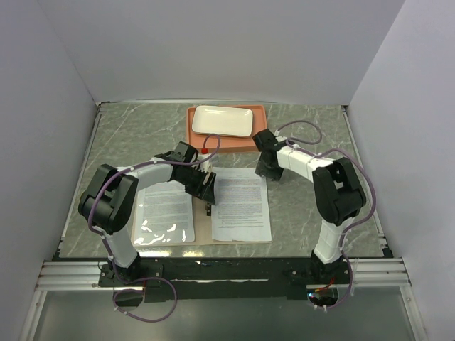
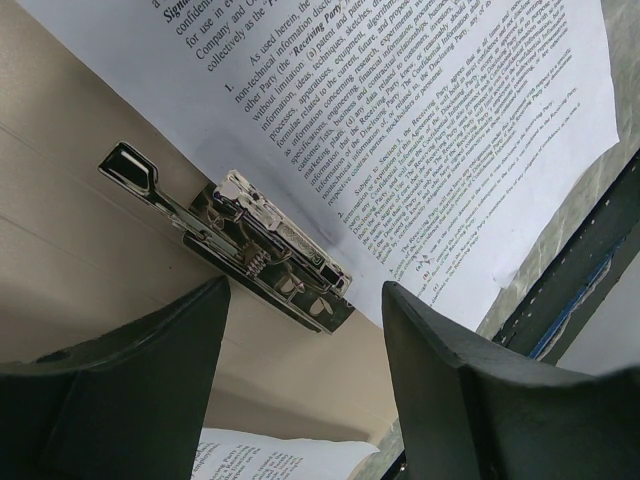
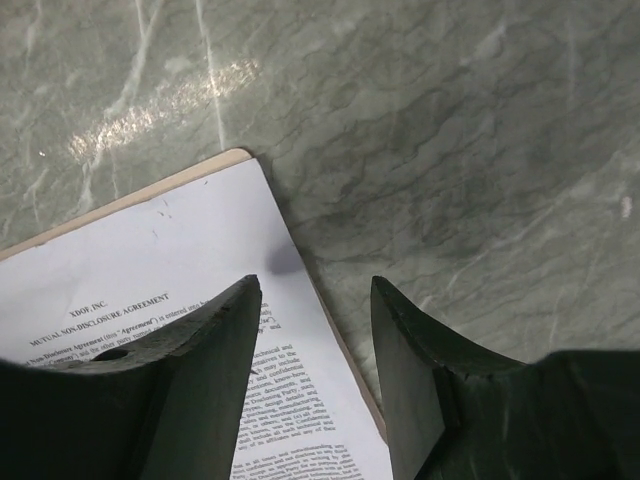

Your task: Put the files into the folder

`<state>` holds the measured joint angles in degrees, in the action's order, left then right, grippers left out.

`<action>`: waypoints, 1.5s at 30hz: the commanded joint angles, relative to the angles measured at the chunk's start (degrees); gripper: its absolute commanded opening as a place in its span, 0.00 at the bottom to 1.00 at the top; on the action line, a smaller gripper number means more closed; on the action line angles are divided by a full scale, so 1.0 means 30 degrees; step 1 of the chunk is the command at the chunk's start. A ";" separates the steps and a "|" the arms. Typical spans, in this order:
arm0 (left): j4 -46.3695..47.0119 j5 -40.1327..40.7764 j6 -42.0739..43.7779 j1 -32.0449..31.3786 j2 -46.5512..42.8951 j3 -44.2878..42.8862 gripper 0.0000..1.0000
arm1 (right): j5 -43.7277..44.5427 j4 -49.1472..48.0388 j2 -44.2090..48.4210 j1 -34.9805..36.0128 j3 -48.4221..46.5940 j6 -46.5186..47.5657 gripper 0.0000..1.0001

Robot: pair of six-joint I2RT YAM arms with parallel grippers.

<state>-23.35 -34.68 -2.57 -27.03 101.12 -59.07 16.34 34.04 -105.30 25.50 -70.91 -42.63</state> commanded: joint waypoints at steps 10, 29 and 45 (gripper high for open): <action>0.0138 -0.0570 0.0270 0.0044 -0.0631 -0.0466 0.68 | -0.0581 -0.0742 -0.0761 0.0642 0.0083 -0.0642 0.55; 0.0138 -0.0600 0.0358 0.0044 -0.1070 -0.0203 0.68 | -0.1286 -0.3671 0.0850 0.0905 0.3570 -0.2196 0.56; 0.0343 -0.0863 0.0212 0.0044 -0.0953 -0.0057 0.68 | -0.0759 -0.2676 0.1612 0.2399 0.3160 -0.2430 0.56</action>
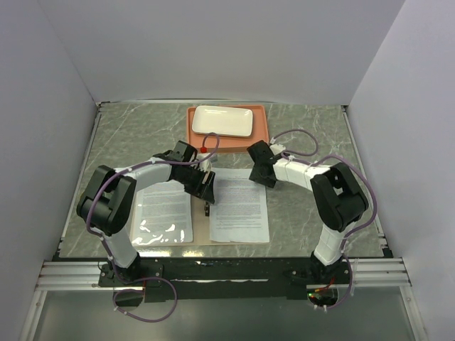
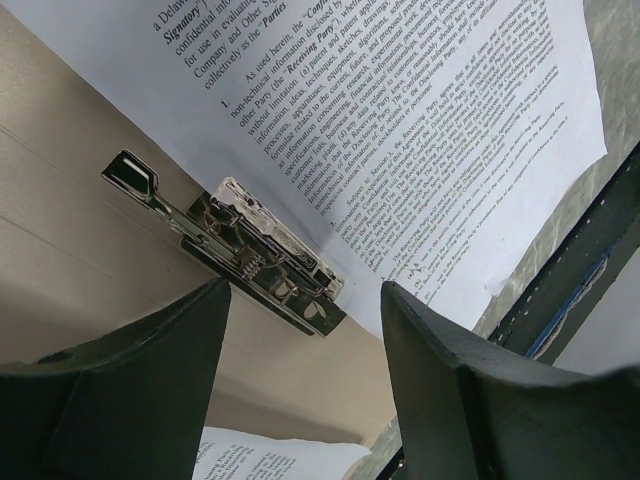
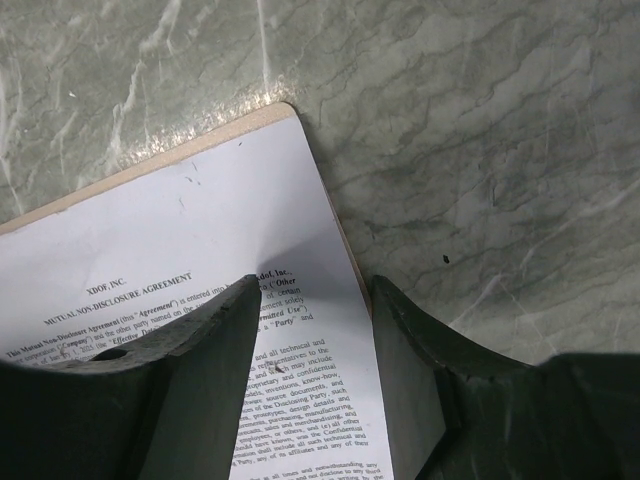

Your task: Put the files into the folder

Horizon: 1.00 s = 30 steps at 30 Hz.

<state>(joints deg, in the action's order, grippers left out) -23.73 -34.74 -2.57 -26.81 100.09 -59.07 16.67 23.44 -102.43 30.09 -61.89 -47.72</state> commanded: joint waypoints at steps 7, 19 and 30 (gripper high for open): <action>0.0438 -0.0813 0.0299 -0.0029 -0.0610 -0.0174 0.68 | -0.0692 0.0858 0.0629 0.1396 -0.0318 0.0146 0.56; 0.0379 -0.0900 0.0299 -0.0029 -0.0435 -0.0233 0.68 | -0.2214 -0.1953 0.1302 0.1544 0.0736 0.1991 0.57; 0.0408 -0.0900 0.0299 -0.0029 -0.0640 -0.0028 0.67 | -0.4701 -0.4296 0.1917 0.1602 0.1380 0.4159 0.57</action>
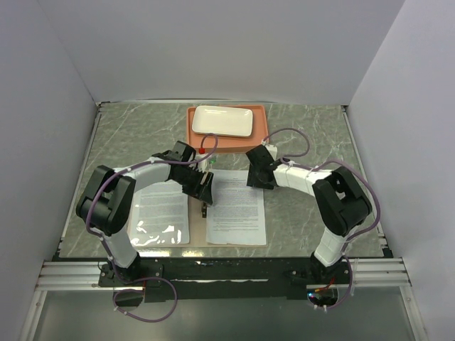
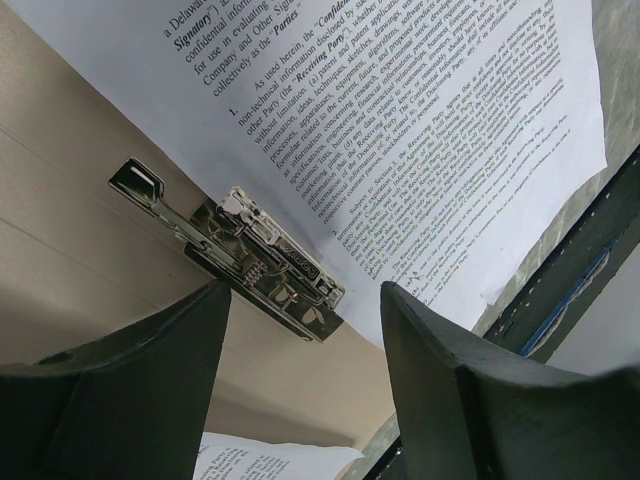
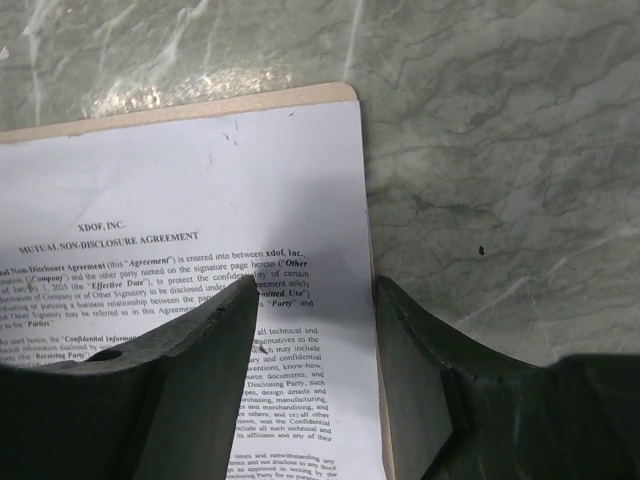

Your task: Put the files into the folder

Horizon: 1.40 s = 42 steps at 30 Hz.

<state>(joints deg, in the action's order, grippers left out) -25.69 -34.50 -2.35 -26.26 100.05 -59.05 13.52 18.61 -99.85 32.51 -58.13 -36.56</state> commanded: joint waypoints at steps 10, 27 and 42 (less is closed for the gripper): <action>0.1035 -0.1009 0.0227 -0.0211 -0.0801 -0.0035 0.68 | -0.5767 -0.3919 0.2055 0.0676 0.0656 0.1287 0.61; 0.1387 -0.1917 -0.0154 -0.1059 0.0692 -0.1470 0.67 | -0.1462 0.0357 0.3021 0.0647 0.0626 0.0203 0.63; 0.1123 -0.2034 0.0227 -0.1149 0.0547 -0.1500 0.68 | 0.2436 0.4868 0.1527 0.1028 -0.1423 -0.0178 0.68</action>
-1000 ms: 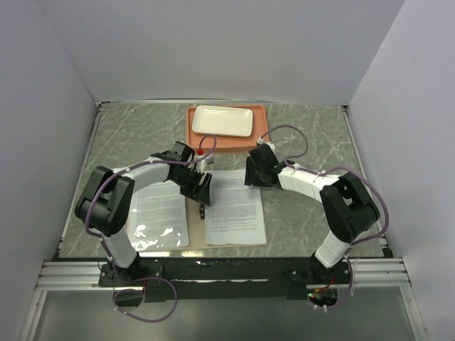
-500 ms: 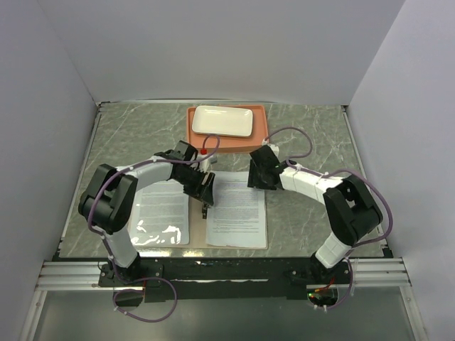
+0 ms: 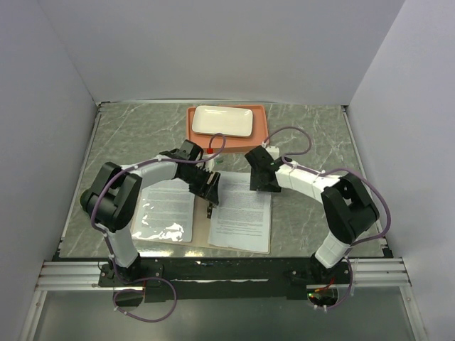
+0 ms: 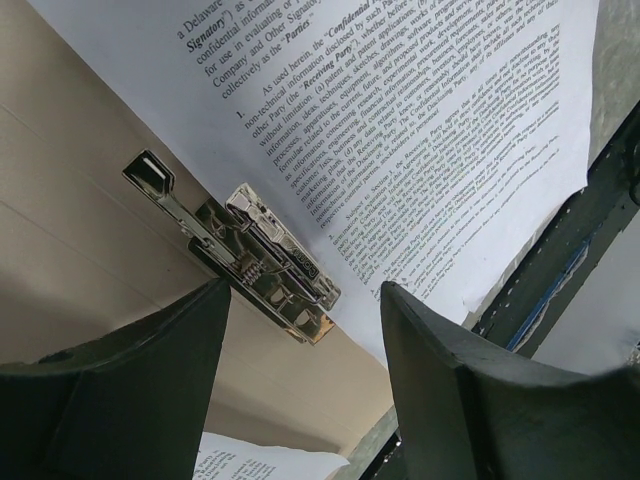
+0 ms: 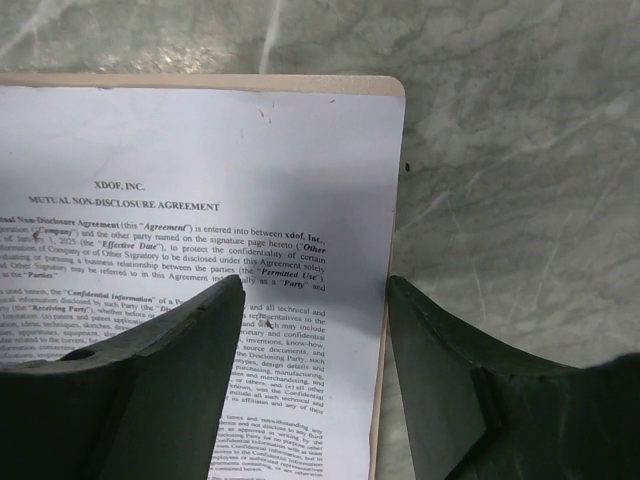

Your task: Put the files into the folder

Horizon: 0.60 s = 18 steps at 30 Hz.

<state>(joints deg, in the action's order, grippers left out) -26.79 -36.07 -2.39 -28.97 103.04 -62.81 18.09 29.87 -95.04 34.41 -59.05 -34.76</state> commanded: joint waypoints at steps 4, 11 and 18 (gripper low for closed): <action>0.1370 -0.1568 0.0329 -0.0099 -0.0540 -0.0158 0.68 | 0.1704 0.3220 -0.0749 0.0365 -0.2025 -0.1329 0.69; 0.1253 -0.1627 0.0504 0.0048 -0.0978 0.0193 0.68 | 0.2787 0.4772 -0.1099 0.0248 -0.2025 -0.2268 0.70; 0.1252 -0.1685 0.0593 0.0282 -0.1301 0.0603 0.68 | 0.2295 0.3501 -0.0283 0.0306 -0.1500 -0.1979 0.70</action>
<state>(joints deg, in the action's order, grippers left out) -24.43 -38.79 -2.11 -28.67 102.21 -61.49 24.38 42.33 -97.82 34.89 -63.00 -40.21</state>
